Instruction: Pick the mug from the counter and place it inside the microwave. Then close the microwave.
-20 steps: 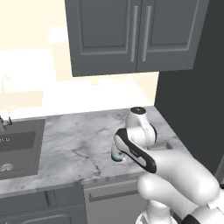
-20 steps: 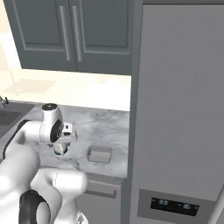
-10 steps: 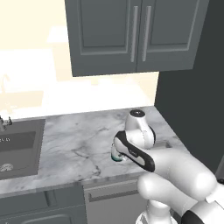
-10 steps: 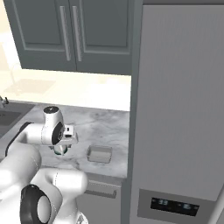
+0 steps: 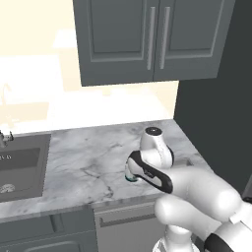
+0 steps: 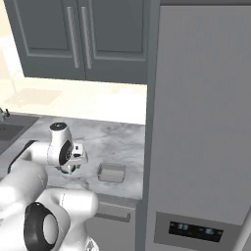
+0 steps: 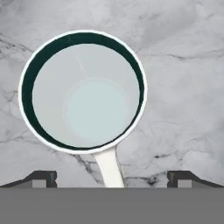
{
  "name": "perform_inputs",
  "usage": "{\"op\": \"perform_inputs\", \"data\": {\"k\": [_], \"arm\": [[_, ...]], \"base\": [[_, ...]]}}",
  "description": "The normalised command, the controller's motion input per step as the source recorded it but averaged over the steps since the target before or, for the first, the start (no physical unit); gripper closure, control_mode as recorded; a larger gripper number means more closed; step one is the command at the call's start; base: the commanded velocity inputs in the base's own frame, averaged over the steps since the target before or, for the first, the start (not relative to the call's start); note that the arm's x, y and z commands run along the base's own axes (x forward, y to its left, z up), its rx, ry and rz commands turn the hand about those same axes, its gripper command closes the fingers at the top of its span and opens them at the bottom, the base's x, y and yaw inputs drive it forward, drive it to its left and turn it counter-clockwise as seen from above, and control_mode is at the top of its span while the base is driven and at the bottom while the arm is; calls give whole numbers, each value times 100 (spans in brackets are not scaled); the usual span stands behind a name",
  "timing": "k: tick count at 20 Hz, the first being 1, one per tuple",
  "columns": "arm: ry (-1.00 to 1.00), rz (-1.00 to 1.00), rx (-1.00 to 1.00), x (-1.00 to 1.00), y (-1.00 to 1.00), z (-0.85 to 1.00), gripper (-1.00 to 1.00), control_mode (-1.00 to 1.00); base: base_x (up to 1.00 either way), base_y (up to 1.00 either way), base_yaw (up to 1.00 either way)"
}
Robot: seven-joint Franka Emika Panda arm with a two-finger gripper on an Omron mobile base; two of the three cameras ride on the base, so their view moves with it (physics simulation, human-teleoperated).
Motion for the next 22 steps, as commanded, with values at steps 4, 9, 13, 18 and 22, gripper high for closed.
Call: {"op": "perform_inputs", "data": {"k": [4, 9, 13, 18, 22], "arm": [[0, 0, 0, 10, 0, -23, -100, -100], [0, 0, 0, 10, 0, -10, -100, -100], [0, 0, 0, 0, 0, 0, -100, -100], [0, 0, 0, 0, 0, 0, 100, -100], [0, 0, 0, 0, 0, 0, 100, -100]], "base": [[0, 0, 0], [0, 0, 0], [0, 0, 0], [0, 0, 0], [0, 0, 0]]}}
